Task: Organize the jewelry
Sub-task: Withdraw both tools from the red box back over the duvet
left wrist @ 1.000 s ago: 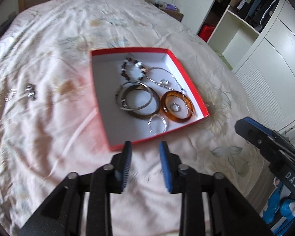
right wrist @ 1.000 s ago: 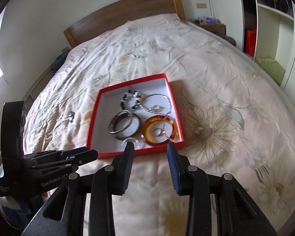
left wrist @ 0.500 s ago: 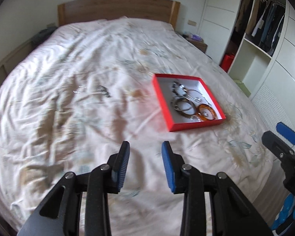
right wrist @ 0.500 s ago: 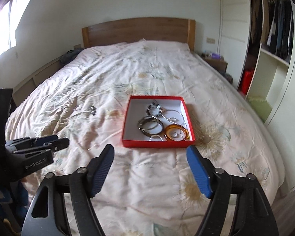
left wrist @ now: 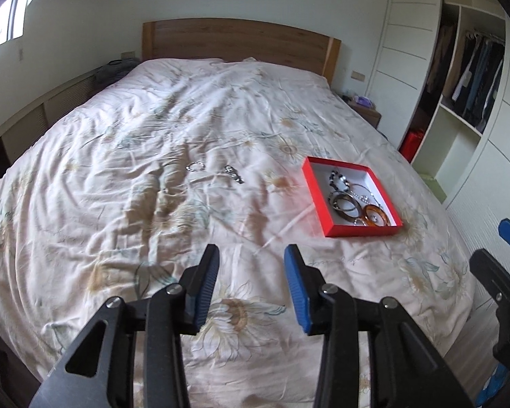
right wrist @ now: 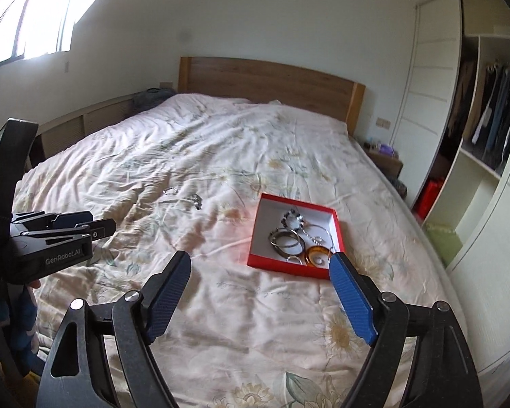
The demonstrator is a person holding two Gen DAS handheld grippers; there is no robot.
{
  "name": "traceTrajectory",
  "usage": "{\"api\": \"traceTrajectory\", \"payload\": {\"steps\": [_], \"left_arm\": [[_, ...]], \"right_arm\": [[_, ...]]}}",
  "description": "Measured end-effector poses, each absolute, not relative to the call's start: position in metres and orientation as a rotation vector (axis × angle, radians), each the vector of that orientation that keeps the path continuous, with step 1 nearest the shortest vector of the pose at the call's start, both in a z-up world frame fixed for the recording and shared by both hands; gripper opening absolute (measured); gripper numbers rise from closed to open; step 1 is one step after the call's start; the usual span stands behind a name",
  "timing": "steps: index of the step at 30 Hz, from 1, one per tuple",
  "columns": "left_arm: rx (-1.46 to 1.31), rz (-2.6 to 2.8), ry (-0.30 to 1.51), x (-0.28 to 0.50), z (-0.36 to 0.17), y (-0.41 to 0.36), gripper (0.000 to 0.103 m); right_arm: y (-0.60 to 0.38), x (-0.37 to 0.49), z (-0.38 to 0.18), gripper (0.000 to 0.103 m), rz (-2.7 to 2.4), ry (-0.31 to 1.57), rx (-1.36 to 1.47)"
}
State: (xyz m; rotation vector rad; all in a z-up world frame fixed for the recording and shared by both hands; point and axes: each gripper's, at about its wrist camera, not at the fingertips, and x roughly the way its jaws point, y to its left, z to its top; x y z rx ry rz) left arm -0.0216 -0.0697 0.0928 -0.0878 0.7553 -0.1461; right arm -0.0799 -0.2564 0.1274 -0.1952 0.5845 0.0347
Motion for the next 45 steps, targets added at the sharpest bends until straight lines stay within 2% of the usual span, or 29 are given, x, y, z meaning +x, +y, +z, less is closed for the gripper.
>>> {"api": "traceTrajectory", "payload": {"steps": [4,10,32,45], "left_arm": [[-0.104,-0.126,0.734,-0.034,0.096,-0.058,0.039],[-0.096,-0.115,0.696,-0.051,0.105,-0.053,0.047],[-0.072,-0.063,0.595,-0.096,0.125,-0.039,0.048],[-0.073,-0.041,0.596,-0.098,0.123,-0.031,0.048]], "right_arm": [[-0.246,-0.090,0.131,0.084,0.043,0.567,-0.221],[-0.236,-0.103,0.134,0.087,0.057,0.549,-0.243],[-0.211,-0.144,0.144,0.087,0.060,0.477,-0.313],[-0.207,-0.145,0.144,0.088,0.065,0.482,-0.325]]}}
